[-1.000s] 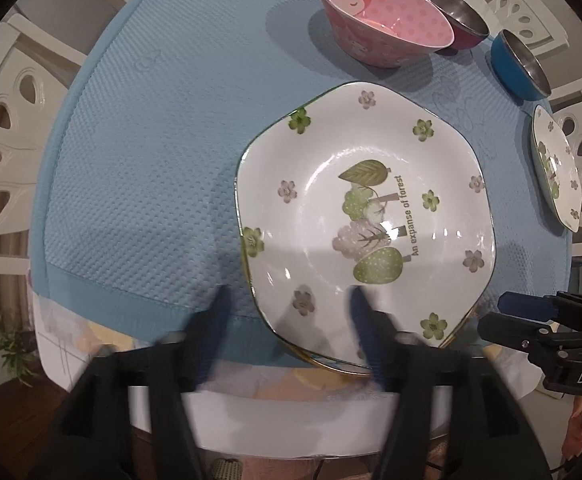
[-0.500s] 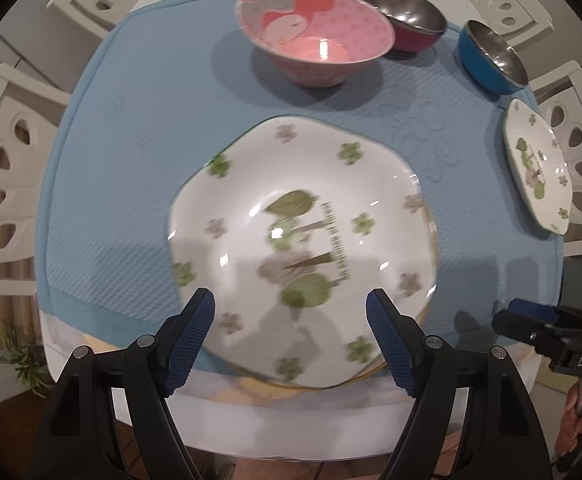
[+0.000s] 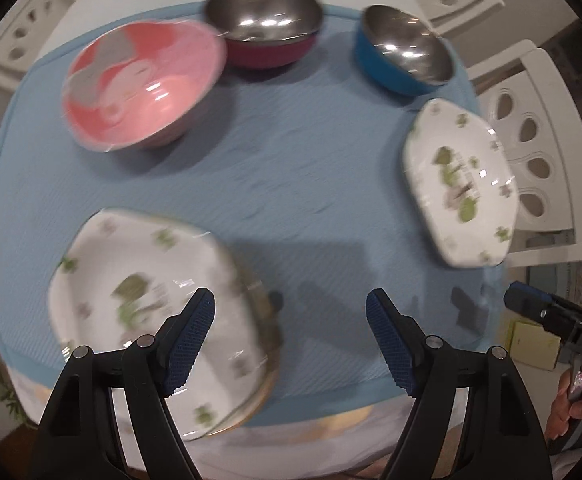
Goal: Organize plates and bowls
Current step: 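Move both grippers to the other forest plate and grasp its rim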
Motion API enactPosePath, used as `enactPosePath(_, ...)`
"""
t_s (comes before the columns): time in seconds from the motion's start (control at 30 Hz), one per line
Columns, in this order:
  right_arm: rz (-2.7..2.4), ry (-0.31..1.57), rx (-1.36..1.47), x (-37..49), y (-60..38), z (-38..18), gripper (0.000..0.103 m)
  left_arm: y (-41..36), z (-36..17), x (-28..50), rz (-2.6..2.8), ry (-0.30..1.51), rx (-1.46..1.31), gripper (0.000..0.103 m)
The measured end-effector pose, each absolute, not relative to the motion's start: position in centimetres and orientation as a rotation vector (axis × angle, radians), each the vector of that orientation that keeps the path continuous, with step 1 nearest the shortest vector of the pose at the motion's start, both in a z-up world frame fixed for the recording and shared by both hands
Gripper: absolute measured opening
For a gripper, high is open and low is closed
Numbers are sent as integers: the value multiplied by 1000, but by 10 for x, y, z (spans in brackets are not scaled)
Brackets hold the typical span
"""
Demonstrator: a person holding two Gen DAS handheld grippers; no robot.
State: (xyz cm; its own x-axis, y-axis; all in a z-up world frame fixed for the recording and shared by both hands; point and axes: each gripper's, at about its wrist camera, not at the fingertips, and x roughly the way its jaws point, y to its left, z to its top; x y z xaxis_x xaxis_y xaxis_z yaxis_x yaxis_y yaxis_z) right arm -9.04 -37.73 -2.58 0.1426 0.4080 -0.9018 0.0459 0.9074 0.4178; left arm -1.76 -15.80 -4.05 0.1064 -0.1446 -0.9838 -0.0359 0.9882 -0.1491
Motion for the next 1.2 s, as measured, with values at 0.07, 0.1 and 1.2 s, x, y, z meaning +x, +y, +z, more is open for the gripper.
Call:
enactPosePath(0.07, 248, 1392, 381, -80, -395, -19, 67, -175, -42, -6, -106, 1464, -166, 77)
enactPosePath(0.1, 237, 1379, 381, -74, -402, -16, 73, -182, -44, -2, -113, 1463, -173, 77)
enactPosePath(1.2, 330, 1404, 29, 43, -413, -76, 59, -271, -117, 39, -247, 1411, -221, 28)
